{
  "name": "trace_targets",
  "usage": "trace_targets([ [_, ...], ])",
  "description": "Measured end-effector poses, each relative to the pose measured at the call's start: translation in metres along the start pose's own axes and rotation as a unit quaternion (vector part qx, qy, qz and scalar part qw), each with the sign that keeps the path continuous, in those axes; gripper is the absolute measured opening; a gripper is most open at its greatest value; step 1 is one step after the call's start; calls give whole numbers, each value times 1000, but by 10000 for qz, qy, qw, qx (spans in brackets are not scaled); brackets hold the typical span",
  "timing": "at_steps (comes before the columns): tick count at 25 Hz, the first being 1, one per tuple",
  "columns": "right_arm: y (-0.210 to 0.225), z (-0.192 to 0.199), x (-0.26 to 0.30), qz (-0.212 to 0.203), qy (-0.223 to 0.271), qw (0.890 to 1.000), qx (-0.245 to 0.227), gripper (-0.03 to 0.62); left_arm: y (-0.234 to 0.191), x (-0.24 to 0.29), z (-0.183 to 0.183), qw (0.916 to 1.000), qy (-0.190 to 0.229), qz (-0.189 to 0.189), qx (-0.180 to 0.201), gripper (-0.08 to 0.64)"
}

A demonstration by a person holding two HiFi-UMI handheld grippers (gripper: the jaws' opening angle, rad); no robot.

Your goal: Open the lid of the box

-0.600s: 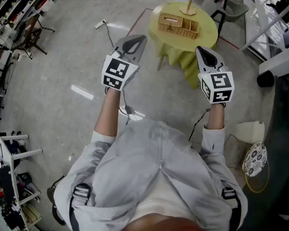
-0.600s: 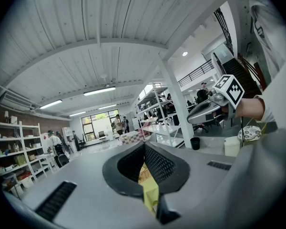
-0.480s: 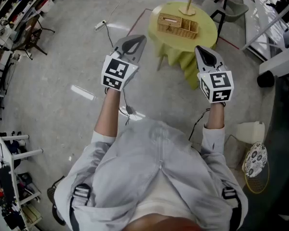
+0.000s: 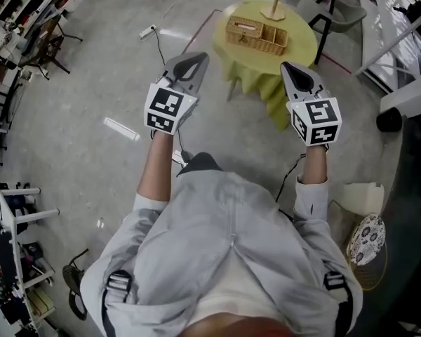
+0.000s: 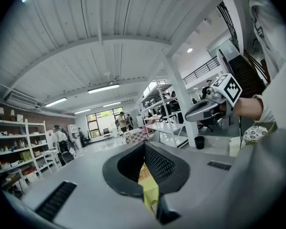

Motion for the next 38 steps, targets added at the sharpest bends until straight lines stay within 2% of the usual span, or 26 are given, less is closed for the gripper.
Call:
trace_targets([
  [7, 18, 12, 26, -75, 7, 10000, -19, 21, -11, 29, 7, 10000, -72, -24, 8, 29],
  [12, 40, 28, 67, -230, -126, 9996, 60, 21, -34, 72, 19, 9999, -29, 129, 28, 29],
  [20, 79, 26, 164, -207, -283, 9994, -31, 21, -110, 157, 25, 9995, -61, 291, 85, 29],
  [26, 103, 24, 230, -203, -335, 9989, 256, 21, -163, 209, 32, 9989, -158, 439, -16, 29],
  [34, 111, 54, 316, -531, -835, 9935, 562, 21, -223, 266, 69, 9969, -429, 581, -302, 29],
  [38, 116, 76, 354, -443, -1027, 9913, 688, 22, -247, 294, 94, 9946, -601, 716, -446, 29],
])
Point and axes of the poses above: the fingertips, and each gripper's own axes: x forward along the fingers, y to its right, z out of its underside, the point moved 6 cm from there along -x, backward along the fingers, and after that the axes turned 6 degrees about -x, right-handed, at the moved point
